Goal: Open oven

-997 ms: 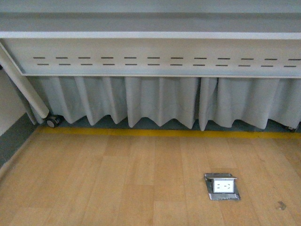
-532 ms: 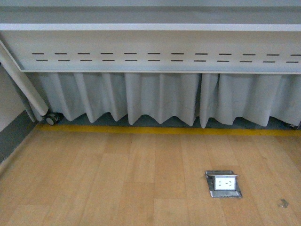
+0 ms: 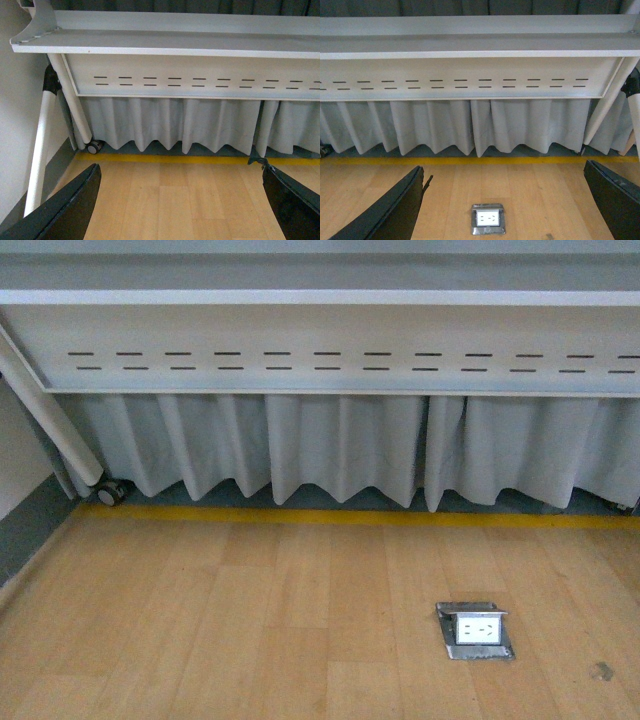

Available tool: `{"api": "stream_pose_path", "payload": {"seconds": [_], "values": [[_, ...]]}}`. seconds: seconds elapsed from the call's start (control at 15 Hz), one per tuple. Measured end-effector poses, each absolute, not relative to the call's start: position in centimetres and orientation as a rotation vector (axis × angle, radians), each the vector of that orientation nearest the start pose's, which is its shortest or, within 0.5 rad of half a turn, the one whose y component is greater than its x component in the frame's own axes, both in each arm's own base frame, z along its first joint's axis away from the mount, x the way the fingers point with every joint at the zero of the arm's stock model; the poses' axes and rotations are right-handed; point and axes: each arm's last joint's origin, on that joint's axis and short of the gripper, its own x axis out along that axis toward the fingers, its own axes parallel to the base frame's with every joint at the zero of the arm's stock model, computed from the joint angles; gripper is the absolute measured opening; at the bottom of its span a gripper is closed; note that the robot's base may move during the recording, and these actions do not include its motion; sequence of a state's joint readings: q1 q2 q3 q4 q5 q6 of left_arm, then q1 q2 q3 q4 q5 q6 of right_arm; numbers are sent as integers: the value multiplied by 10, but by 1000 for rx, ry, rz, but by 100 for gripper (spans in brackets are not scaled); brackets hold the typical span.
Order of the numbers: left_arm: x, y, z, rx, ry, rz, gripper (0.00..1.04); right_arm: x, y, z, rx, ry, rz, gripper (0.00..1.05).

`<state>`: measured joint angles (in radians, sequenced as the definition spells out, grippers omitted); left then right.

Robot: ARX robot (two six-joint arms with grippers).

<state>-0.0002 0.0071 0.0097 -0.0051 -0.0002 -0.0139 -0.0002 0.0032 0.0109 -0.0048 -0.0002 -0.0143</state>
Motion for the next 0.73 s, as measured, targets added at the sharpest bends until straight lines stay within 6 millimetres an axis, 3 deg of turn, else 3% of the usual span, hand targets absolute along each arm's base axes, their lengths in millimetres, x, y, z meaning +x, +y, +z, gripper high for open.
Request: {"api": "stream_pose_path", "payload": {"seconds": [0.73], "values": [[98, 0, 166, -14, 2, 0, 98, 97, 0, 167, -14, -3, 0, 98]]}}
